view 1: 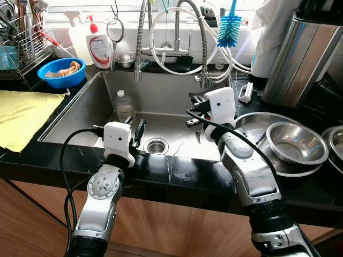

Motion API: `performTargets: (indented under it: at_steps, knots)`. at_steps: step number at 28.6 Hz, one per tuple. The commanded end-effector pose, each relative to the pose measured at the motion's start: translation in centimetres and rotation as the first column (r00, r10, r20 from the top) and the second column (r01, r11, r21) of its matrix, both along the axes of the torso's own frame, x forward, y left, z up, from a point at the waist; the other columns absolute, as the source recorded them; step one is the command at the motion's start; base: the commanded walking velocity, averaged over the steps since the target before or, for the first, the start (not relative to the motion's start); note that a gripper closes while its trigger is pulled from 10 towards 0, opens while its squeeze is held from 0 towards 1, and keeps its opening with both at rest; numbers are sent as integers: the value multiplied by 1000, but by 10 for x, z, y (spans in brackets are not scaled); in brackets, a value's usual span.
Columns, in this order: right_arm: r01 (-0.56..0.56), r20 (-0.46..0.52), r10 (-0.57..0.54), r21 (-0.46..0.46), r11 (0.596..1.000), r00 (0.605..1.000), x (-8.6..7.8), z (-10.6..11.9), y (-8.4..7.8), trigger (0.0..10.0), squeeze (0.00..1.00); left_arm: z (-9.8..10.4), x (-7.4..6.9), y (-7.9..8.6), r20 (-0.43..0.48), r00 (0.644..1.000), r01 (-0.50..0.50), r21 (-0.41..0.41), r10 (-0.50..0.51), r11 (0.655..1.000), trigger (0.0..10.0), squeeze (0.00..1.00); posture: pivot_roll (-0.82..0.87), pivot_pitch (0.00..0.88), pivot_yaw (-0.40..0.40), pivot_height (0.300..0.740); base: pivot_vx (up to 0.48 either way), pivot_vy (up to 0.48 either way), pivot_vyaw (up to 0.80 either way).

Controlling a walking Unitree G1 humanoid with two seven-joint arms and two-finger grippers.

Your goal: Kitchen organization

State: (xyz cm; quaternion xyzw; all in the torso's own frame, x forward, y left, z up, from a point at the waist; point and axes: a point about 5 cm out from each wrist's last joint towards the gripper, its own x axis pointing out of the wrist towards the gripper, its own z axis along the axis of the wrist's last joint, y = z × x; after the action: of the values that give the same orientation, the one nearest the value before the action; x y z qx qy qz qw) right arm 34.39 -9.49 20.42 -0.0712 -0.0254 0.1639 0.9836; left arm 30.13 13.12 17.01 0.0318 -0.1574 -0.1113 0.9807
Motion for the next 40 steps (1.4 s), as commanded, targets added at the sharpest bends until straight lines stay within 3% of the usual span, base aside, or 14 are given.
performTargets:
  at_steps: [1, 25, 28, 29, 30, 31, 37, 38, 39, 40]
  knots:
    - [44, -37, -44, 0, 999, 998, 2, -5, -5, 10000, 0, 3, -2, 0, 9, 1000, 2, -3, -2, 1000, 10000, 0, -64, 5, 34, 740, 0, 0, 0]
    - [97, -97, -98, -21, 995, 990, 4, -15, -13, 10000, 0, 2, -1, -2, 4, 1000, 14, -1, -14, 1000, 10000, 0, -64, 0, 35, 740, 0, 0, 0]
    - [93, -102, -95, -26, 995, 990, 3, -16, -13, 10000, 78, 2, -1, -2, 3, 1000, 14, 0, -14, 1000, 10000, 0, -62, 0, 35, 740, 0, 0, 0]
    - [91, -102, -93, -27, 995, 990, 4, -15, -13, 10000, 541, 2, -1, -2, 2, 1000, 13, 0, -13, 1000, 10000, 0, -62, 3, 34, 740, 0, 0, 0]
    - [90, -102, -92, -27, 996, 991, 4, -15, -13, 10000, 820, 2, 0, -2, 2, 1000, 13, -1, -13, 1000, 10000, 0, -62, 3, 34, 740, 0, 0, 0]
    - [89, -102, -91, -27, 996, 991, 4, -15, -13, 10000, 1000, 2, 0, -2, 2, 1000, 13, -1, -13, 1000, 10000, 0, -62, 3, 34, 740, 0, 0, 0]
    - [82, -108, -87, -44, 996, 990, 4, -16, -11, 10000, 996, 2, 0, -2, -1, 1000, 11, 0, -11, 1000, 10000, 0, -62, 4, 33, 740, 0, 0, 0]
    - [81, -108, -85, -45, 996, 990, 4, -16, -11, 10000, 702, 2, 0, -2, -1, 1000, 11, -1, -11, 1000, 10000, 0, -62, 7, 31, 740, 0, 0, 0]
    - [78, -109, -83, -46, 996, 991, 4, -17, -11, 10000, 702, 2, 0, -2, -2, 1000, 11, -1, -11, 1000, 10000, 0, -62, 7, 31, 740, 0, 0, 0]
    - [72, -100, -78, -58, 996, 992, 3, -16, -10, 10000, 129, 2, 0, -2, -2, 1000, 10, -2, -10, 1000, 10000, 0, -62, 7, 31, 740, 0, 0, 0]
